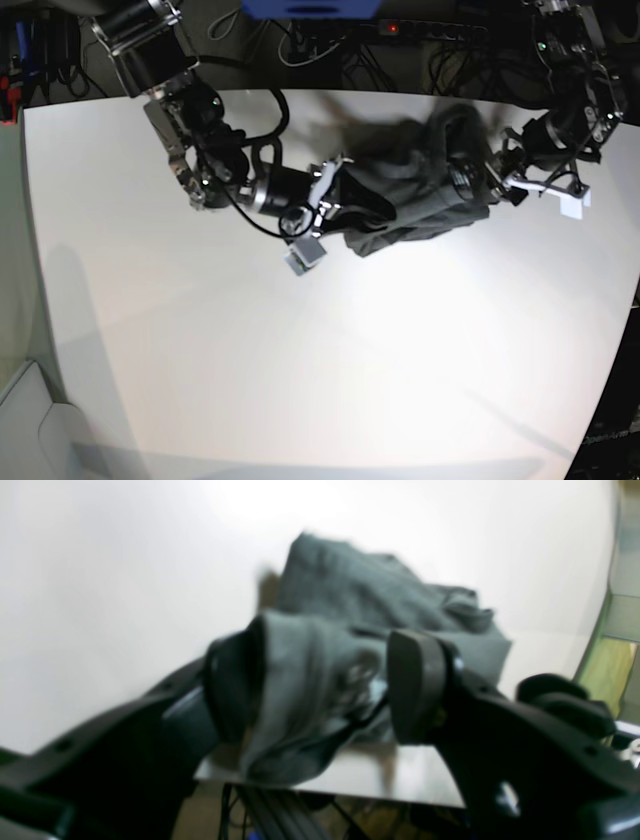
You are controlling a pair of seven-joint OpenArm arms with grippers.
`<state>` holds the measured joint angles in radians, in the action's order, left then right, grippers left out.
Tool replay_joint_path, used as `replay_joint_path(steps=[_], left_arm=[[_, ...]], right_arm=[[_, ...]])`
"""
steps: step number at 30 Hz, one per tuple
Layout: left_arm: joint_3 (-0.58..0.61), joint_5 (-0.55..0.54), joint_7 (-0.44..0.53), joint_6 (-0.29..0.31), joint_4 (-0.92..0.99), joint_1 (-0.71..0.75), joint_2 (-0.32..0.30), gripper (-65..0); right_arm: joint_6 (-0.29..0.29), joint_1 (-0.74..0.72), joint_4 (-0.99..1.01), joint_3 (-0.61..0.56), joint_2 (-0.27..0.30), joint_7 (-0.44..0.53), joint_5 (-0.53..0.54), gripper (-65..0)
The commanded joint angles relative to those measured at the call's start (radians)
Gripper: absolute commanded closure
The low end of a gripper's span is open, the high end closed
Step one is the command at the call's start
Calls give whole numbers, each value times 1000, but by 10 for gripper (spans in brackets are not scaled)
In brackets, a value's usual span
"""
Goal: Layout the t-shirt on the table in an organized manner, then fold the t-shirt properly
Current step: 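Bring the left gripper to the folded bundle and grasp its end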
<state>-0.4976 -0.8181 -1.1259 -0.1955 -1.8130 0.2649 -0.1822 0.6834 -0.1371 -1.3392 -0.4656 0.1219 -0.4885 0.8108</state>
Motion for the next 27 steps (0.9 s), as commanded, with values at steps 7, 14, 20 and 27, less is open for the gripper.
replay_joint_path(steps=[7,14,20,27], left_arm=[[3,67,7,-2,-12,-32,40,-391],[4,113,7,0,8,-83,74,-389],[50,121,7,1,60,-117,72,-311],[49,112,7,1,45,-134,74,0]], right_arm=[[15,-22,-16,3,-3,24,23,-118],[15,-22,-16,3,-3,24,23,-118],[15,-22,-16,3,0,24,23,-118],[15,-26,-16,5,17,24,23,-118]])
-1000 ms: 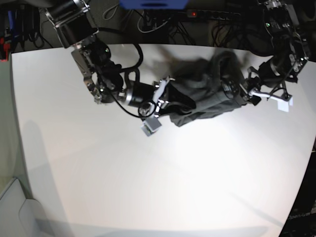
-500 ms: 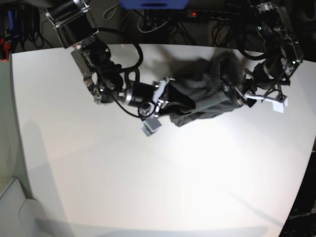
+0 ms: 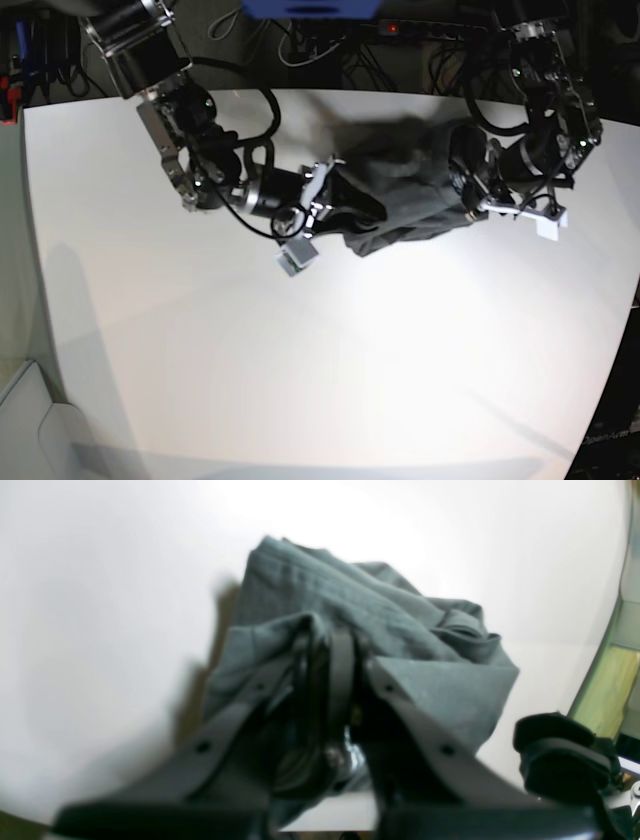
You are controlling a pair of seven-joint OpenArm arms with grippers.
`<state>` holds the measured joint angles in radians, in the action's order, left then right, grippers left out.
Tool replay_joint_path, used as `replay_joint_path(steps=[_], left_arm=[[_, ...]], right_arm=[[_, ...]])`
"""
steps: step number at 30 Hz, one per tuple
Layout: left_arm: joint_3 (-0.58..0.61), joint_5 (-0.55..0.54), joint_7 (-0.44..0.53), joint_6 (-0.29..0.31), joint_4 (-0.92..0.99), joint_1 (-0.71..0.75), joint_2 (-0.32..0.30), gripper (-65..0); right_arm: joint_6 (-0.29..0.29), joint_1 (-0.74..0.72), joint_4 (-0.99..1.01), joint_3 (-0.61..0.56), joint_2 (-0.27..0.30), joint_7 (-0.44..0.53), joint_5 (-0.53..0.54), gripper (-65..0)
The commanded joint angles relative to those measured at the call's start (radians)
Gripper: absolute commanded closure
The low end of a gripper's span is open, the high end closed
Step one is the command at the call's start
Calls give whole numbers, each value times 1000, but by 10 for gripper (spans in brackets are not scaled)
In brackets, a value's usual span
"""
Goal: Layout the t-shirt on the table in an organized manner, then fold the t-shirt properly
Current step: 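Bring the left gripper to the folded bundle and grasp its end, then fold the bundle over with both grippers and press it down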
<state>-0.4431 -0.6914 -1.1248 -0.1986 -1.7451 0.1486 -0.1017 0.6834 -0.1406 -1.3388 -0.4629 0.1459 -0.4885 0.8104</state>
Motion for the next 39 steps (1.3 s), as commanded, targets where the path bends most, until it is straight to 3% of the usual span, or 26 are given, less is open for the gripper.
replay_joint_path(steps=[1,9,21,24,29,34,39], left_arm=[[-6,-15,1,4,-34,-24,-7,-7],[-12,-80,4,-3,-106,-36,-11,-3],[-39,-80,7,1,132,-126,-39,-3],[-41,-80,7,1,135,-126,-39,-3],[-44,-80,7,1,139,-126,-39,-3],[-44,-80,7,1,141,-126,-37,-3],[-44,-80,7,1,141,-125,-36,-3]], right_arm=[[15,-24,-17,2,-6,24,23,-118],[15,-26,-17,2,-6,24,23,-118],[15,-21,-49,2,11,24,28,-115],[15,-21,-84,-6,8,24,86,-115],[15,-43,-69,-9,-59,24,137,-115],[15,-89,104,-9,-141,24,137,-115],[15,-127,206,-9,-170,29,137,-114]])
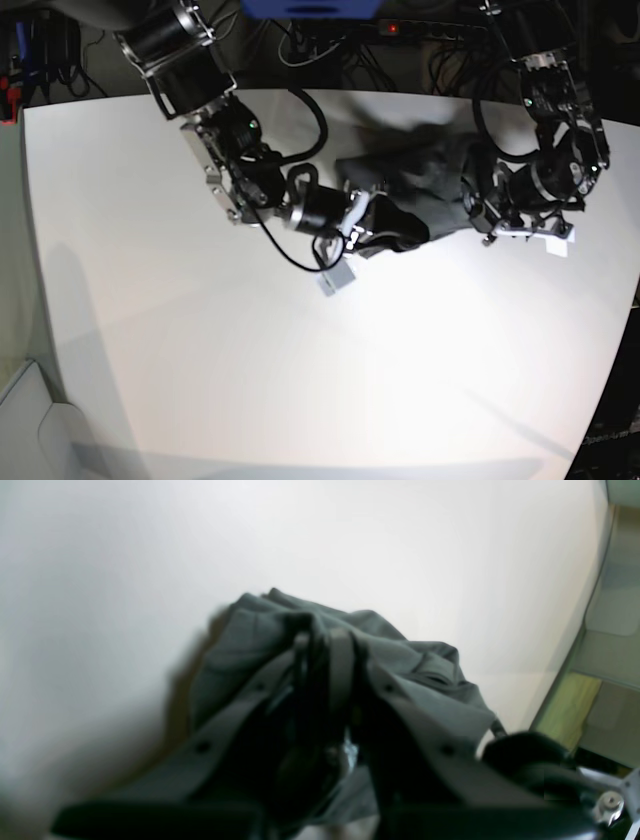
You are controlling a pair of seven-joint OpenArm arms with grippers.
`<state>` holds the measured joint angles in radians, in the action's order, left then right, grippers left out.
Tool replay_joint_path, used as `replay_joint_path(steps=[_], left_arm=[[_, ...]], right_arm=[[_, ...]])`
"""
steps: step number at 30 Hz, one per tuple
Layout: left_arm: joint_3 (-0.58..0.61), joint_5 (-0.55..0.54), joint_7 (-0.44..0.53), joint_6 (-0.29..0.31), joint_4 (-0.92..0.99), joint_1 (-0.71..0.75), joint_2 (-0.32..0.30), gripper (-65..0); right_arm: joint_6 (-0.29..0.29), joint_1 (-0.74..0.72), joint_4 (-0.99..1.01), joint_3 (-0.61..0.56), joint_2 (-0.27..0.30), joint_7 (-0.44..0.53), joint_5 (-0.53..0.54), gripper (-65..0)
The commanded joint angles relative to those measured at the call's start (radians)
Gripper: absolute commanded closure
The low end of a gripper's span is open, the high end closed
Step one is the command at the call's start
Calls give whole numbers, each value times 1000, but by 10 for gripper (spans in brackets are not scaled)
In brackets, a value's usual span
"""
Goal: Layout the t-shirt on the table in an organized manner, then fold the t-shirt properly
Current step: 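Fold the bundle over with both grippers and press it down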
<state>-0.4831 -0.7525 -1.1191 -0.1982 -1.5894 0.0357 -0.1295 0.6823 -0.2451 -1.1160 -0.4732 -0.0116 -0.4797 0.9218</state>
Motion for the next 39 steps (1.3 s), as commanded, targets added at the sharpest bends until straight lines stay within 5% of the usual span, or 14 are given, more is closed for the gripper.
replay_joint_path(steps=[1,10,21,23,30,39], left_arm=[[-4,-19,1,1,-15,-12,-8,-3],[-6,-20,47,3,-15,11,-23,-4],[-6,-29,58,4,-25,43,-88,-14],[-6,-29,57,4,-30,46,-97,-76],[-4,-31,67,4,-67,82,-98,-479],[-6,-31,57,4,-159,125,-95,-500]], right_arm=[[16,-24,-6,1,-15,22,24,-114],[16,-53,239,1,-9,125,23,-114],[16,-53,284,8,9,183,-77,-114],[16,-53,284,8,9,183,-80,-114],[16,-52,284,9,9,183,-80,-114],[16,-52,285,9,9,183,-80,-114]])
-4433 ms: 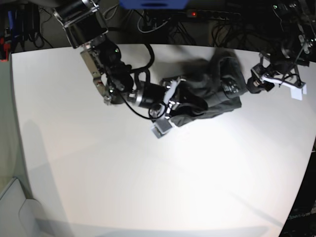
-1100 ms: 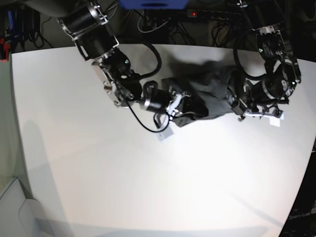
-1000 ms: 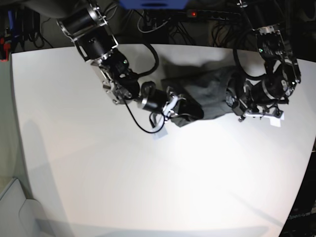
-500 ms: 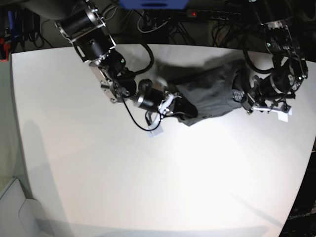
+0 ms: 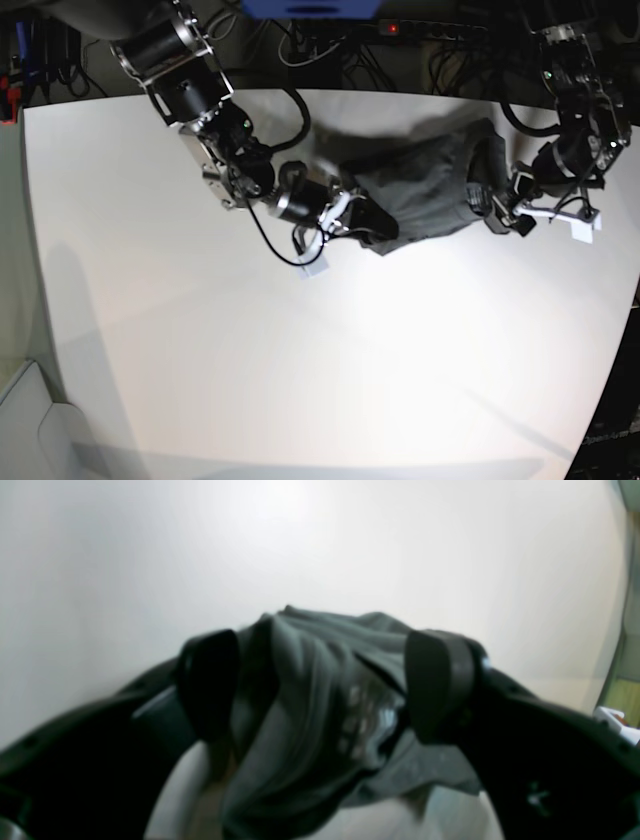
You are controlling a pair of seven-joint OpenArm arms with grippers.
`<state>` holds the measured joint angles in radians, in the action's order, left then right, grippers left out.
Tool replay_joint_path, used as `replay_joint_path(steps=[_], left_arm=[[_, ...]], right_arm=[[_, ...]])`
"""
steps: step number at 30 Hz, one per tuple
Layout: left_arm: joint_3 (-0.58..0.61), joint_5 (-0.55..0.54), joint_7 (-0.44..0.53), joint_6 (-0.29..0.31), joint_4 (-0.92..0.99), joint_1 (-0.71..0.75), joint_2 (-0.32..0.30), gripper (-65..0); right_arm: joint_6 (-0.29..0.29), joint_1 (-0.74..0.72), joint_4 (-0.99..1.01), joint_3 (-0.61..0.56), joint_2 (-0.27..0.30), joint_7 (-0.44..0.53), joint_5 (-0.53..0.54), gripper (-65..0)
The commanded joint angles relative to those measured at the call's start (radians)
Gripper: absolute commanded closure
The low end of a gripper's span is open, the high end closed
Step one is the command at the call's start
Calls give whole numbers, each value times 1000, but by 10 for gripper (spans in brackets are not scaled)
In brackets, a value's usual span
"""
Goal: Layout the t-shirt on the table in an organized manner, then fold the t-shirt properly
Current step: 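Fold the bundle over with both grippers and press it down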
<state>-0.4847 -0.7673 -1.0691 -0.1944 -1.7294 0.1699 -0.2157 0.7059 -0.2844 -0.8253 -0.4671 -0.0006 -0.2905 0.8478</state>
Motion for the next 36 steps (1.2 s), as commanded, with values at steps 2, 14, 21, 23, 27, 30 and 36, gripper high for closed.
replay_joint_path(steps=[2,14,21,23,27,30,36], left_arm=[[-4,-16,7,0,-24,10,-11,-500],[-30,-5,19,0,61,81,-15,-499],[-119,-5,19,0,93,69,-15,-499],[-122,-14,19,0,82,69,-15,-499],[-119,-19,7,0,7,49,-8,-499],[-121,-73,5,0,-62,70,-6,-499],[-125,-153,7,0,-94,136,-12,-499]], right_arm=[[-8,-13,-6,3,-2,-6,-6,-114],[-8,-14,-7,3,0,-8,-3,-114],[-8,-11,-9,5,12,-11,-2,-114],[-8,-9,-9,5,14,-11,-2,-114],[-8,-9,-13,5,15,-13,-2,-114],[-8,-8,-18,5,15,-14,0,-114],[-8,35,-168,5,41,-16,1,-114]])
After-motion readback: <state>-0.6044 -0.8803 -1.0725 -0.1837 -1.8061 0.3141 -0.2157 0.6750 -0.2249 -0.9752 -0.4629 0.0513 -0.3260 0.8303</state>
